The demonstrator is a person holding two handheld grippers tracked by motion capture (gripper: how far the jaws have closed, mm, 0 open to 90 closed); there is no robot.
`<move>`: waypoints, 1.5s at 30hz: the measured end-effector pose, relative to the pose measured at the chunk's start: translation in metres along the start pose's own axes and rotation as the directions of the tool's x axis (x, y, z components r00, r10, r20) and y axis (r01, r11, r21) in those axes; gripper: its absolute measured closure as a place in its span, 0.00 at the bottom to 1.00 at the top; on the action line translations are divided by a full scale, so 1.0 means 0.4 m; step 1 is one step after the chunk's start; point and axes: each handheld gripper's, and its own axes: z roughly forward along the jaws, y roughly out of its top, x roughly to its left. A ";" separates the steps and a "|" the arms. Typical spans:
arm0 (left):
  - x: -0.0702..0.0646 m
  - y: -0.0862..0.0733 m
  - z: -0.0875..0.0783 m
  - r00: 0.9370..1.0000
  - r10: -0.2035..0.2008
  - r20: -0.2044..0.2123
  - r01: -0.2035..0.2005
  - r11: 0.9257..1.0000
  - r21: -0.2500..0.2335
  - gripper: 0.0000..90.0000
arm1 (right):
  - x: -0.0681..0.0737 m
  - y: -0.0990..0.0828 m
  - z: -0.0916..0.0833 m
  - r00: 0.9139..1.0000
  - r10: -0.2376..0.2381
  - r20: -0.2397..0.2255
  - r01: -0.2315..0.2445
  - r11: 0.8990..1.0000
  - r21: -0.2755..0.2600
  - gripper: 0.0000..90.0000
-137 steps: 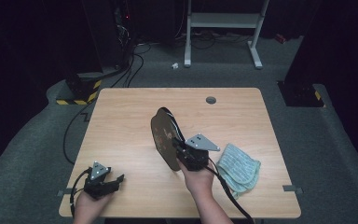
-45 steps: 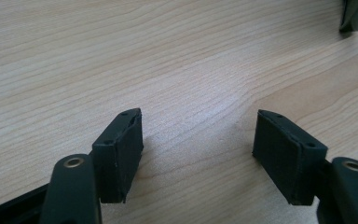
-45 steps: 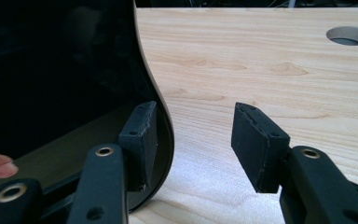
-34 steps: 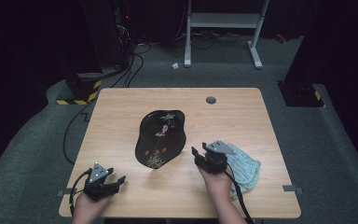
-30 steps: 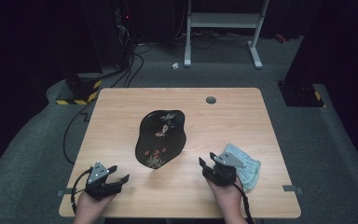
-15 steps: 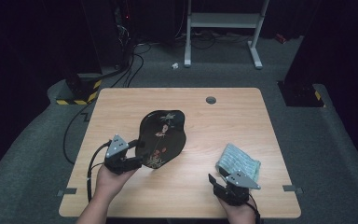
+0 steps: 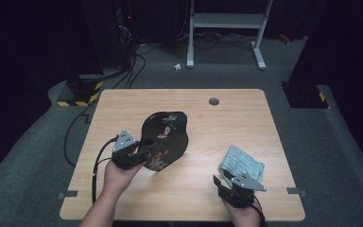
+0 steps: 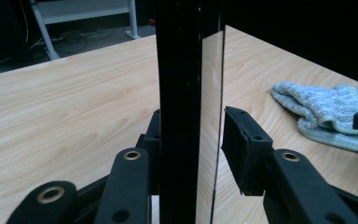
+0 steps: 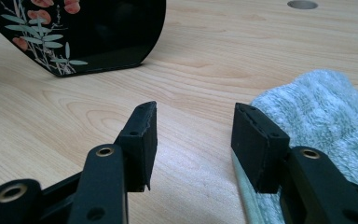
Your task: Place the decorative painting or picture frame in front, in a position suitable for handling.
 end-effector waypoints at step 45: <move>-0.051 0.030 0.002 0.995 -0.099 0.031 0.101 0.993 -0.067 0.90 | 0.002 -0.005 0.001 1.000 0.017 -0.005 -0.017 1.000 -0.009 0.57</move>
